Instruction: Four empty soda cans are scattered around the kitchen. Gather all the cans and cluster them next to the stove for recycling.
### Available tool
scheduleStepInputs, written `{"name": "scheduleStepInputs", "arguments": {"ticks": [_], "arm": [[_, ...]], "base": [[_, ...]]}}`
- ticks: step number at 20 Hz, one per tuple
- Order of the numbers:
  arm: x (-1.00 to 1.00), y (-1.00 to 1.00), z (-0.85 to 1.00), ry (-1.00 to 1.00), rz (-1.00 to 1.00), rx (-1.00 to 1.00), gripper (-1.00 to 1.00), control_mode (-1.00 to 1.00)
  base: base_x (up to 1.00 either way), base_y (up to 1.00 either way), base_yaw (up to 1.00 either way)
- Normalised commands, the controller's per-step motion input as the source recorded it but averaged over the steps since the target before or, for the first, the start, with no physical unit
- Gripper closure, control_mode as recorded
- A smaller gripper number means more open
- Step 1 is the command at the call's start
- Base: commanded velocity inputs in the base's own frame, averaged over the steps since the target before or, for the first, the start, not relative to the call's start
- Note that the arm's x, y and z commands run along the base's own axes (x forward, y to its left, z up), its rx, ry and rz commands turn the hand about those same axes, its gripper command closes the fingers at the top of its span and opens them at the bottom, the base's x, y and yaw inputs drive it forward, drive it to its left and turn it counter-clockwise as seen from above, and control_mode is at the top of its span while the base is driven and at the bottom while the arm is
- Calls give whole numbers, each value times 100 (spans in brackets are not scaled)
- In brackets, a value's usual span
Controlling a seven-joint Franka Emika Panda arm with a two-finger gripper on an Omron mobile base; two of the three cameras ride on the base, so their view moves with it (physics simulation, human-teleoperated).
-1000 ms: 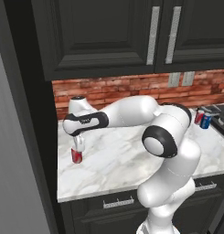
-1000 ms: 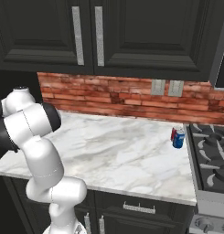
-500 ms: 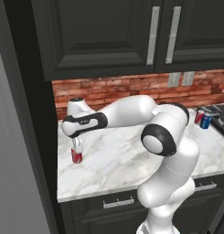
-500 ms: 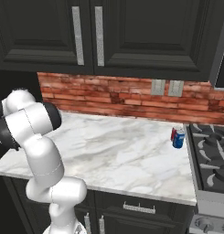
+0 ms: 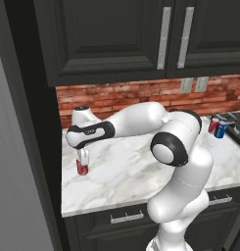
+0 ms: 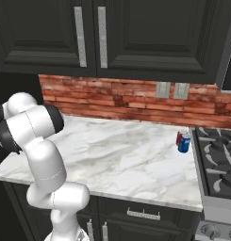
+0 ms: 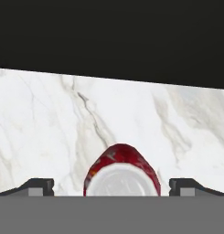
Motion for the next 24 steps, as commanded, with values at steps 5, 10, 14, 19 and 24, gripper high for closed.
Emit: {"name": "scheduleStepInputs", "arguments": {"ticks": [5, 10, 14, 19, 24], "arm": [[0, 0, -8, 0, 2, 0, -100, -100], [0, 0, -11, 0, 3, 0, -100, -100], [0, 0, -9, 0, 3, 0, -100, -100], [0, 0, -3, 0, 2, 0, 100, -100], [0, 0, 0, 0, 0, 0, 100, -100]], "base": [[0, 0, 0], [0, 0, 0], [0, 0, 0], [0, 0, 0], [0, 0, 0]]}}
